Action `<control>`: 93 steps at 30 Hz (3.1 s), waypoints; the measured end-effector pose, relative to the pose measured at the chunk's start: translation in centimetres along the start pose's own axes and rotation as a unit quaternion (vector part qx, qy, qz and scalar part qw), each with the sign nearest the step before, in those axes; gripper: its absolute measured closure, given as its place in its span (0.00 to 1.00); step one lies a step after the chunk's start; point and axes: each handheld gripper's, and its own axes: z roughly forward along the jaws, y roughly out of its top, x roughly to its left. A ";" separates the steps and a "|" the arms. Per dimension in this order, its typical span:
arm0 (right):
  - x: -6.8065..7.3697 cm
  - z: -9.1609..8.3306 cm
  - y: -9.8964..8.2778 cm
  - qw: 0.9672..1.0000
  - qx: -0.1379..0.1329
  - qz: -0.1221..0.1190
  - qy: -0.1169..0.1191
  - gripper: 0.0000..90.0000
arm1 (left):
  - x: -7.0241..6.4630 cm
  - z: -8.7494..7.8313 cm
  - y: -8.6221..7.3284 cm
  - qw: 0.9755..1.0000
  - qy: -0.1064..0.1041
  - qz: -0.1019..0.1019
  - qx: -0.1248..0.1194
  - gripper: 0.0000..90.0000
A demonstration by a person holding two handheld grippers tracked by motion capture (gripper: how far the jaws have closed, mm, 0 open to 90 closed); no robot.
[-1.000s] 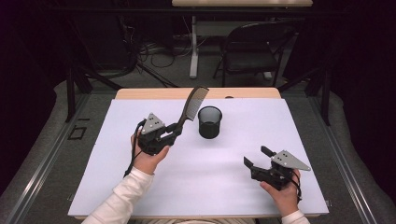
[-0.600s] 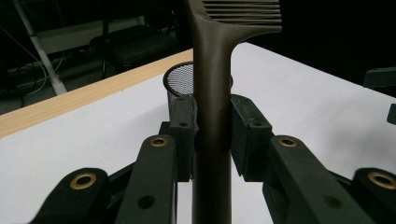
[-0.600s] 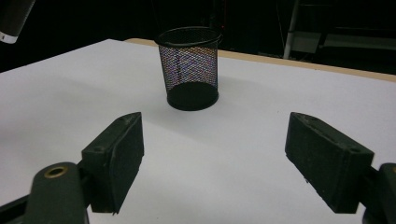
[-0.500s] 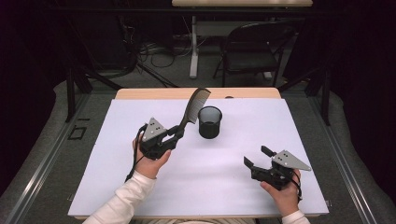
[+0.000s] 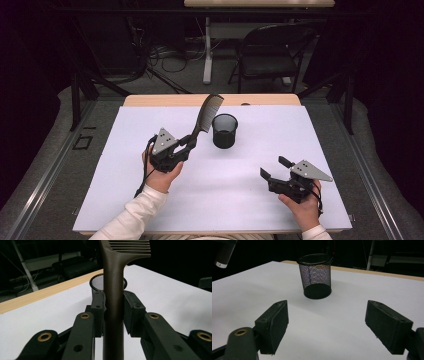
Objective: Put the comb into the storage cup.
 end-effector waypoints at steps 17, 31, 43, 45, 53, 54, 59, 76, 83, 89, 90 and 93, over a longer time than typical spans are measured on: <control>0.6 1.1 2.2 0.999 0.040 0.014 0.026 0.18 | 0.4 -0.2 -0.2 1.000 0.010 -0.012 -0.009 0.80; 1.9 4.3 5.2 0.996 0.073 -0.011 0.042 0.16 | 0.6 -0.3 -0.2 1.000 0.010 -0.014 -0.010 0.80; 2.7 7.0 6.9 0.993 0.089 -0.025 0.075 0.16 | 0.7 -0.4 -0.1 1.000 0.010 -0.016 -0.012 0.80; 2.8 7.4 7.1 0.992 0.093 -0.023 0.083 0.15 | 0.7 -0.4 -0.2 1.000 0.011 -0.017 -0.011 0.80; 3.2 8.6 8.2 0.992 0.084 -0.026 0.085 0.15 | 0.8 -0.4 -0.2 1.000 0.012 -0.016 -0.012 0.80; 3.2 8.7 8.4 0.993 0.082 -0.027 0.084 0.15 | 0.8 -0.4 -0.2 1.000 0.013 -0.016 -0.012 0.80; 3.2 9.3 9.0 0.992 0.080 -0.021 0.094 0.15 | 0.8 -0.5 -0.1 1.000 0.015 -0.017 -0.014 0.80; 4.1 10.0 10.9 0.989 0.075 -0.003 0.125 0.15 | 0.6 -0.4 -0.4 1.000 0.015 -0.014 -0.018 0.80; 3.4 9.4 11.1 0.989 0.071 0.030 0.124 0.15 | 0.3 -0.2 -0.7 1.000 0.015 -0.010 -0.015 0.80; 3.6 9.0 11.3 0.989 0.052 0.028 0.133 0.10 | 0.2 0.1 -1.2 1.000 0.014 -0.006 -0.011 0.80; 3.6 9.0 11.3 0.989 0.053 0.029 0.132 0.10 | 0.1 0.2 -1.3 1.000 0.013 -0.005 -0.010 0.80; 3.8 9.0 11.2 0.989 0.061 0.031 0.134 0.11 | -0.1 0.2 -1.4 1.000 0.011 -0.004 -0.012 0.80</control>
